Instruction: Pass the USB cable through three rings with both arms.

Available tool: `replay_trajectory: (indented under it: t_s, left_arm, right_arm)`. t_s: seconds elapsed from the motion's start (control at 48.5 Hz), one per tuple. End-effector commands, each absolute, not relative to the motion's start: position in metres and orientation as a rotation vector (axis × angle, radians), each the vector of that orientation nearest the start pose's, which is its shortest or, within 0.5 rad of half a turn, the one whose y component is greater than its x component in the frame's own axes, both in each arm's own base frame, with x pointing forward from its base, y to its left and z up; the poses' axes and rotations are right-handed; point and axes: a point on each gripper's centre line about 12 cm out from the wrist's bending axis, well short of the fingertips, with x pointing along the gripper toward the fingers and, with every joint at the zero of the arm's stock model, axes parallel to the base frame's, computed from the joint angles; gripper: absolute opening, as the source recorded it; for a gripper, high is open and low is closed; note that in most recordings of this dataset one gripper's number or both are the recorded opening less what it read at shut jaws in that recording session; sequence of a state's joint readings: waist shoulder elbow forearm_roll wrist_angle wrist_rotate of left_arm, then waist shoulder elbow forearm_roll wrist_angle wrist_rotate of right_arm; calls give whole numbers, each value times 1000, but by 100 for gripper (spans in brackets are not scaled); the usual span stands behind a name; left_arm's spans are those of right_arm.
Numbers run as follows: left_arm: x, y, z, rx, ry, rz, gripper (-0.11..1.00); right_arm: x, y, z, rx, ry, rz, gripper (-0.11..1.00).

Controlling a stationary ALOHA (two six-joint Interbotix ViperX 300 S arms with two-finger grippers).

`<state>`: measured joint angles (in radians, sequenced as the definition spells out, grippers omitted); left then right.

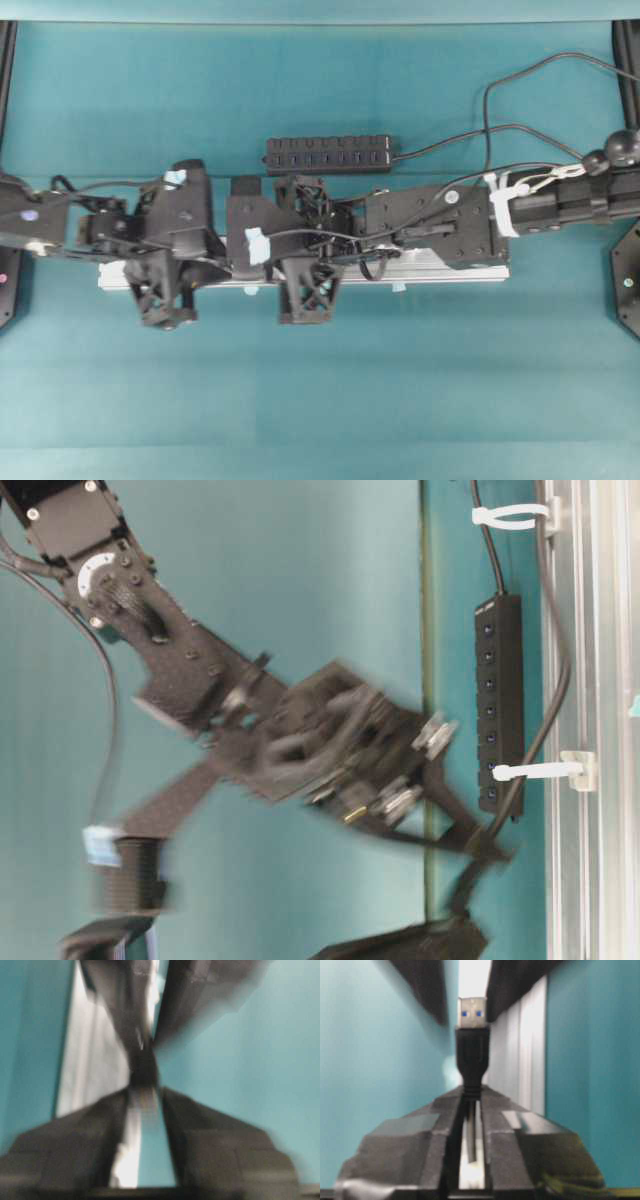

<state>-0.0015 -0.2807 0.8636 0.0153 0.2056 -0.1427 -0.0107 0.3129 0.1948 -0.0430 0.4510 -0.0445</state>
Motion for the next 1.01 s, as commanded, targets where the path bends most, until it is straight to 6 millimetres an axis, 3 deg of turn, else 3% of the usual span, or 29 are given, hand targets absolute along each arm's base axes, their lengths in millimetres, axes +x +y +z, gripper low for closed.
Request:
replay_trajectory:
  t_s: [0.0,0.041,0.082,0.288,0.515,0.989]
  left_arm:
    - [302,-3,199,-111,753,39,72]
    - [297,-4,202,-112,748,36,83]
    - [292,-5,205,-110,742,32,86]
    - [267,-5,213,-111,713,30,74]
    - [249,-5,217,-155,681,42,73]
    - [243,-5,214,-173,709,53,73]
  right_arm:
    - [486,-6,161,-89,937,18,-7]
    - [487,-5,160,-91,943,20,-7]
    - [488,-6,158,-91,951,18,-7]
    - [494,-9,151,-89,991,14,-7]
    - [502,-18,141,-80,1057,-1,-7]
    - [520,-22,147,-112,1155,28,-7]
